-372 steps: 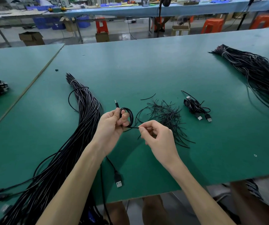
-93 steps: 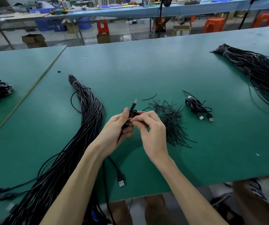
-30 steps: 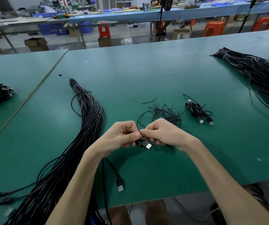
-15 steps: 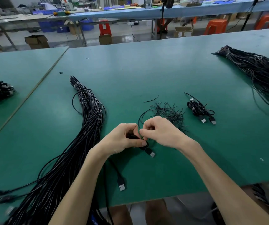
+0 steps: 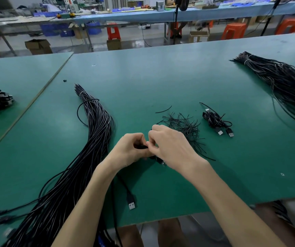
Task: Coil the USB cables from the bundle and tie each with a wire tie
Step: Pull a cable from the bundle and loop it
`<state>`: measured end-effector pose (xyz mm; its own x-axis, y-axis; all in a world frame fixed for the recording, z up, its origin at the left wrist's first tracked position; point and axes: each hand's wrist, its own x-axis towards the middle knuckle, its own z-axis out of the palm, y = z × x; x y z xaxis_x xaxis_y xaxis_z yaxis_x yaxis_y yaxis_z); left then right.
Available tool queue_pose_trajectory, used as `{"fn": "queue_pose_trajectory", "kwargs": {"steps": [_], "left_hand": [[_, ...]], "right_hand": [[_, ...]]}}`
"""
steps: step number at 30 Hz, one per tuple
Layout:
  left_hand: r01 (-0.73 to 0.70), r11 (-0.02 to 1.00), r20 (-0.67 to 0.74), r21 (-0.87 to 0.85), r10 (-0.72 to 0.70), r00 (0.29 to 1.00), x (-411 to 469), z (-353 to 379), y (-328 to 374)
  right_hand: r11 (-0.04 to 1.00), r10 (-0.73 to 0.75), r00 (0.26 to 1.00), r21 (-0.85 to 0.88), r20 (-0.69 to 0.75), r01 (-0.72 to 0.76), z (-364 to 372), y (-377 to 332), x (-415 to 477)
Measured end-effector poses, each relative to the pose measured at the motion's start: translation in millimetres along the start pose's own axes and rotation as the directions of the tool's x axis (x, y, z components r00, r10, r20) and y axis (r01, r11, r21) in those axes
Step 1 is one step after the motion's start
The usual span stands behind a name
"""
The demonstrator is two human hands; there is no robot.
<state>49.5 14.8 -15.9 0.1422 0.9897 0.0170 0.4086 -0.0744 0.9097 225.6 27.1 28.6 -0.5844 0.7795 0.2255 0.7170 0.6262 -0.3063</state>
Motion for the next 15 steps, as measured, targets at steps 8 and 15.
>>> {"fn": "queue_pose_trajectory", "kwargs": {"steps": [8,15], "left_hand": [[-0.026,0.987,-0.136,0.157,0.048,0.990,1.8,2.7,-0.9],[-0.104,0.972,-0.188,0.208,0.145,0.971,2.9,1.6,-3.7]], "right_hand": [[1.000,0.020,0.989,0.001,-0.144,-0.021,16.7,-3.4,-0.5],[0.958,0.182,0.982,0.233,-0.058,-0.164,19.3,-3.4,1.8]]}}
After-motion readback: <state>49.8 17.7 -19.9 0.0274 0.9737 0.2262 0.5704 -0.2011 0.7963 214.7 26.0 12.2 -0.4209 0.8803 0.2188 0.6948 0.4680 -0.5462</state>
